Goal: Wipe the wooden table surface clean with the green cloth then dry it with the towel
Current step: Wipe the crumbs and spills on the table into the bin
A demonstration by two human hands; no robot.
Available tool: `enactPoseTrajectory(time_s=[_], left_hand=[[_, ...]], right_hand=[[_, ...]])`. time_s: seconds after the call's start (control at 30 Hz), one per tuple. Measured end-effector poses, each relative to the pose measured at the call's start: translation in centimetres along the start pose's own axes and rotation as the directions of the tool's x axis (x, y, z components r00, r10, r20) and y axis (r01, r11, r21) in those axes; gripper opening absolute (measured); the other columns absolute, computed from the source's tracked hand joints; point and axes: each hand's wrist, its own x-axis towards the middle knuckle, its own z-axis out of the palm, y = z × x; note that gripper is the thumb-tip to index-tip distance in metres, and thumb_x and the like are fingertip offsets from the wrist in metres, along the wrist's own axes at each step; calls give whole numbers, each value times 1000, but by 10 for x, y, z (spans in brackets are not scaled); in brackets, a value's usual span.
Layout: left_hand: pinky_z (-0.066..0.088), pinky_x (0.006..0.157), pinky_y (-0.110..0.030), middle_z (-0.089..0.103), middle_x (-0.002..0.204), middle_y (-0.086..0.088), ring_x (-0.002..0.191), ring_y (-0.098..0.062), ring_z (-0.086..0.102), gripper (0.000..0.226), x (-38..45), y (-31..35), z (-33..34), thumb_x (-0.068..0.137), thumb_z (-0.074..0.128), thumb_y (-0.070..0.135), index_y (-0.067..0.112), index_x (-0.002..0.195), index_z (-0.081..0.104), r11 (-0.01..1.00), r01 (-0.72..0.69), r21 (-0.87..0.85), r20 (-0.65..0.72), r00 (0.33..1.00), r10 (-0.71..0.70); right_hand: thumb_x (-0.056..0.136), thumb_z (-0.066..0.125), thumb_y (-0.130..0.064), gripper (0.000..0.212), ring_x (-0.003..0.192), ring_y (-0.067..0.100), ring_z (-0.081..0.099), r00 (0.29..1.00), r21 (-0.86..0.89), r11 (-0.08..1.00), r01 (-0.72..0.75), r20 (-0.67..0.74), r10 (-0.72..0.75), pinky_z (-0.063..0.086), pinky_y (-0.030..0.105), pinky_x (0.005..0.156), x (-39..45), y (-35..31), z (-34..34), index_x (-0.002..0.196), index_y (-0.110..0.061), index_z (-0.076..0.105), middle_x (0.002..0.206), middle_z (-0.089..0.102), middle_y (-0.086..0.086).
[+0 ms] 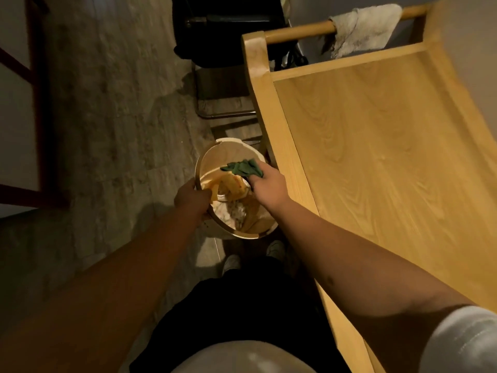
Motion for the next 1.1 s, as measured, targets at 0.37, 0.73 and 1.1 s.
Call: enactPoseTrajectory(time_s=[0.37, 0.73, 1.1], left_hand=[[59, 82, -65, 64, 125, -20, 109, -45, 64, 45, -51, -72, -2, 90, 64, 5, 16, 133, 62, 983, 43, 180, 68, 996, -56], [57, 86, -66, 64, 132, -11, 114, -42, 62, 43, -44, -152, 20, 96, 65, 17, 30, 137, 61, 988, 148, 50, 94, 984, -152], [52, 101, -59, 67, 129, -9, 119, -34, 64, 45, 29, -224, 46, 86, 77, 29, 23, 128, 65, 1000, 10, 16, 150, 989, -12]], right_hand=[[93, 60, -23, 35, 107, 9, 58, 982, 69, 991, -113, -143, 122, 39, 23, 89, -113, 62, -19, 124, -36, 66, 109, 65, -18], [94, 61, -21, 33, 107, 9, 60, 960, 213, 950, -230, -108, 257, 42, 20, 88, -162, 124, 6, 122, -38, 68, 106, 68, -19], [95, 60, -11, 35, 99, 7, 65, 913, 375, 887, -269, -196, 359, 53, 32, 94, -127, 194, 81, 101, -45, 68, 94, 69, -23]])
